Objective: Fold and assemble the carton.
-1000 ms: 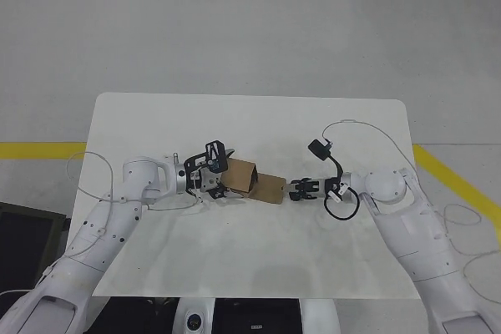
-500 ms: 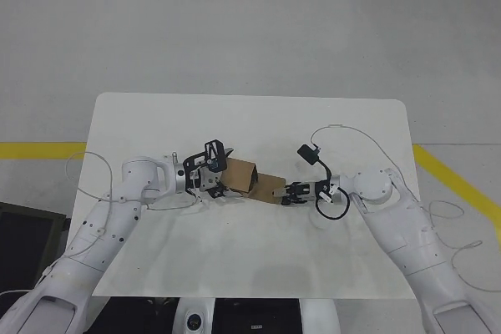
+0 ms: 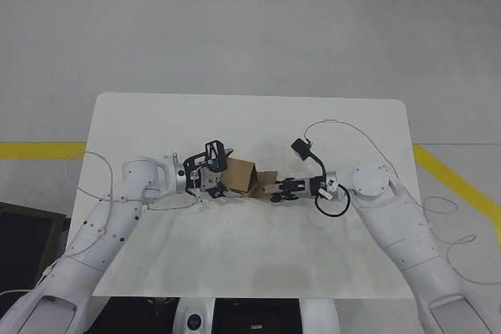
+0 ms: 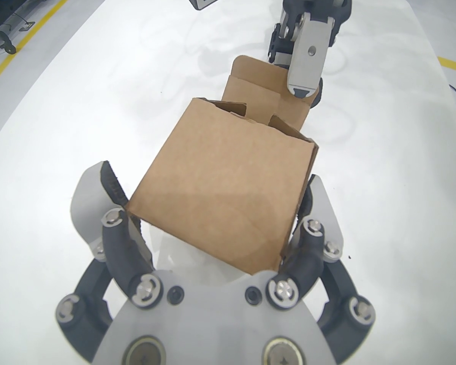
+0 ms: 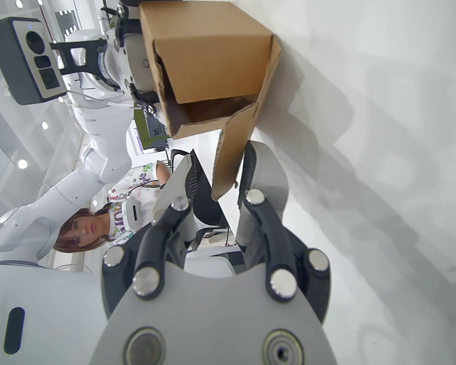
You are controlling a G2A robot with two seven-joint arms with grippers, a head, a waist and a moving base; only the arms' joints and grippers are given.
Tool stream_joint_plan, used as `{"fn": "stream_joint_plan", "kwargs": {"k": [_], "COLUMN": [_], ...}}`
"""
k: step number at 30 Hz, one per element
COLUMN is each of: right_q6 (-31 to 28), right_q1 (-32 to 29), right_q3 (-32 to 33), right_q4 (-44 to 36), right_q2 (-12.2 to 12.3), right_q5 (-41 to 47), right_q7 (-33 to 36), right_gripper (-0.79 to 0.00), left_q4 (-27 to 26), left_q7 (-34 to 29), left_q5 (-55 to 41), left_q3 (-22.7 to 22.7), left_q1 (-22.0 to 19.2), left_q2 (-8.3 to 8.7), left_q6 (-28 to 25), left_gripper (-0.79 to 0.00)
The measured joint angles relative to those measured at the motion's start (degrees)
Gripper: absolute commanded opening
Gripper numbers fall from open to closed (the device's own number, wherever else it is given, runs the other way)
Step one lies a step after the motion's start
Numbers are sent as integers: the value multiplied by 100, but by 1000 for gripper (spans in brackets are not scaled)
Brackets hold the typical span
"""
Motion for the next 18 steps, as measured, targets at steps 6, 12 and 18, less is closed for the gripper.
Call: {"fn": "stream_joint_plan", "kwargs": {"k": [6, 12, 18], "right_q6": [-115, -280, -543], "right_q1": [103, 220, 216], "right_q3": [-178, -284, -222], "right_q4": [40, 245, 365], "right_q2": [-67, -132, -166], "right_q5": [201, 369, 666], "right_q7": [-26, -214, -498], "right_gripper": [-514, -397, -551], "left_q4": [21, 43, 53], "left_q7": [-14, -16, -18], "left_q5": [8, 14, 30], "left_q3": [12, 15, 24], "left_q1": [-13, -23, -32], "left_q2": [-6, -9, -12], "left_q6": [-2, 0, -22], "left_gripper": [0, 0, 0]}}
